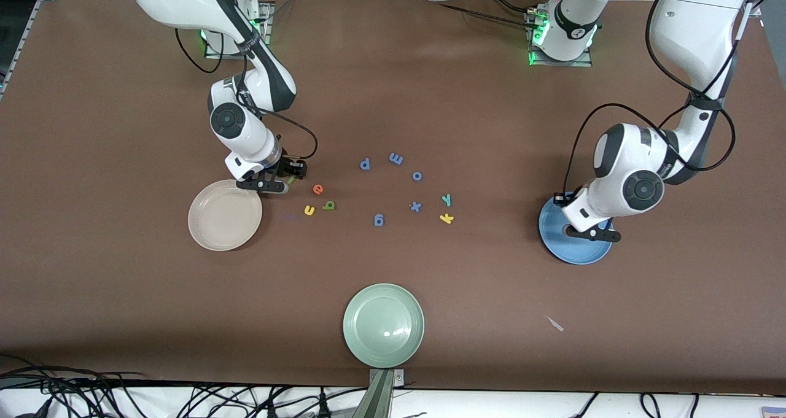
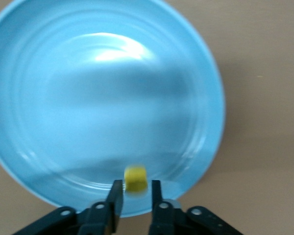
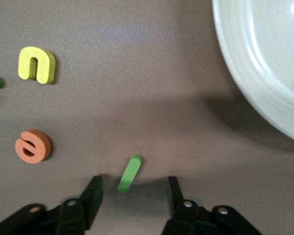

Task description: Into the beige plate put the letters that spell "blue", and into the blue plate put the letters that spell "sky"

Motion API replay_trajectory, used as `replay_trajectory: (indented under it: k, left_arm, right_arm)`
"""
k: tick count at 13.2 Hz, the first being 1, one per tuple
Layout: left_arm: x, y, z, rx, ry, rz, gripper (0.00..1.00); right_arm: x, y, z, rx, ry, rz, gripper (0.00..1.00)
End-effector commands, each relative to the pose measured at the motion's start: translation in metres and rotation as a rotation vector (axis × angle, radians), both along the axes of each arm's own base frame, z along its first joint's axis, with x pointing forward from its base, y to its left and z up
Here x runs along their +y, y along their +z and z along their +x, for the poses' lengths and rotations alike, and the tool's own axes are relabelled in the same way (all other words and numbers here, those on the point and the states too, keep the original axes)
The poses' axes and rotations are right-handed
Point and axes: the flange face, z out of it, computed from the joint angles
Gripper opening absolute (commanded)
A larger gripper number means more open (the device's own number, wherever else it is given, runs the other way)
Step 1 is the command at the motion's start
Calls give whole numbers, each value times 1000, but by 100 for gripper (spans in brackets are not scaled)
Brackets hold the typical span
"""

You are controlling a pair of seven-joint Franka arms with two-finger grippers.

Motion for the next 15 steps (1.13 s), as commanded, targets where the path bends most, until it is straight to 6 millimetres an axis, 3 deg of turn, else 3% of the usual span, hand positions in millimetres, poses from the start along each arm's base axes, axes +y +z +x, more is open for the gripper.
replay_trajectory:
  k: [1, 4, 6, 9, 11, 13, 15]
  left_arm:
    - [-37, 28, 8, -33, -50, -11, 100]
    - [-96, 54, 10, -39, -16, -24, 100]
    - [-157, 48, 0, -43, 28, -8, 100]
    - [-225, 34, 7, -63, 134, -6, 100]
    - [-249, 30, 11, -76, 308, 15, 100]
    - [-253, 14, 19, -67, 468, 34, 100]
    - [-268, 9, 32, -75, 609, 26, 100]
  right_arm:
    - [4, -5, 0, -10, -17, 9, 36]
    - [4, -5, 0, -9, -15, 9, 15]
    - [3, -4, 1, -10, -15, 9, 9]
    - [0, 12, 5, -7, -4, 5, 6]
    - [-11, 45, 26, 31, 54, -34, 6]
    - [-40, 76, 57, 53, 161, -91, 6]
    - [-68, 90, 77, 61, 233, -105, 6]
